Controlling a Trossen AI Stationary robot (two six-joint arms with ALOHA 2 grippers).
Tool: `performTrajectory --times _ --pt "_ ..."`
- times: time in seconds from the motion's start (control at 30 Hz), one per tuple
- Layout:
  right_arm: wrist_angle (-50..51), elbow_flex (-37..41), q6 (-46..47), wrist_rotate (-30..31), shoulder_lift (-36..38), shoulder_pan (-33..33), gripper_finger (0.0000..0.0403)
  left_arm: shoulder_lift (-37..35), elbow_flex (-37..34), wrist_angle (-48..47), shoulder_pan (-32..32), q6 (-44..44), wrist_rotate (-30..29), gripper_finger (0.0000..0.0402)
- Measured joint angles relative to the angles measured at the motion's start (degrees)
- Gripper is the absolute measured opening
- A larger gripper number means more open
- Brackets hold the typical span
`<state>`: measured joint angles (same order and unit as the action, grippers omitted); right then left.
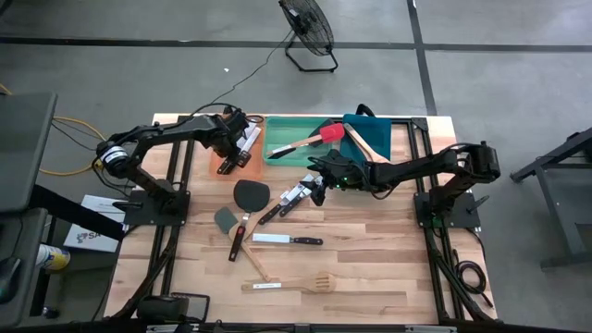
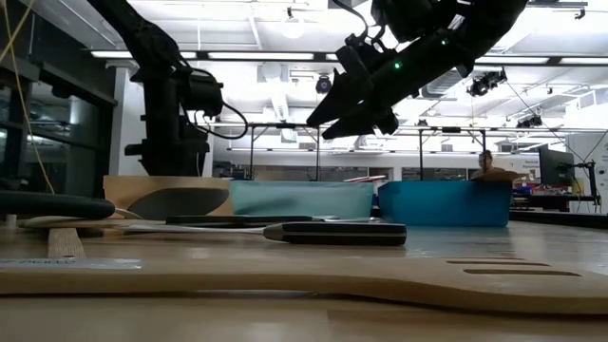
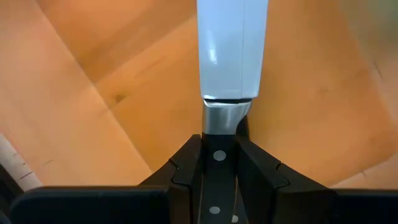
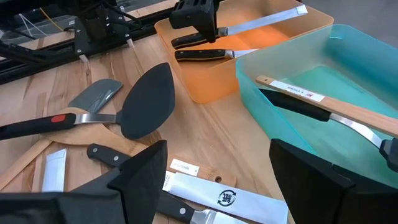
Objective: Pick & Place Kitchen Items
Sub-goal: Put the black knife into the orange bin, then put the black spatula into the green bin
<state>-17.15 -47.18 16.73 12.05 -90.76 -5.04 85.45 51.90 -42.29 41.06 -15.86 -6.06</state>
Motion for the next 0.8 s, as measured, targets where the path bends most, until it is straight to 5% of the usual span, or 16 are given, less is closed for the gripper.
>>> performTrajectory --times 0.43,0.8 --pt "0.37 0.00 1.06 0.00 0.00 0.00 0.0275 0.00 0.00 0.32 -0.07 0.17 0.77 0.0079" --pt "0.68 0.00 1.50 -0.15 0.00 0.00 0.0275 0.00 0.30 0.02 -0.20 0.61 2.90 0.0151"
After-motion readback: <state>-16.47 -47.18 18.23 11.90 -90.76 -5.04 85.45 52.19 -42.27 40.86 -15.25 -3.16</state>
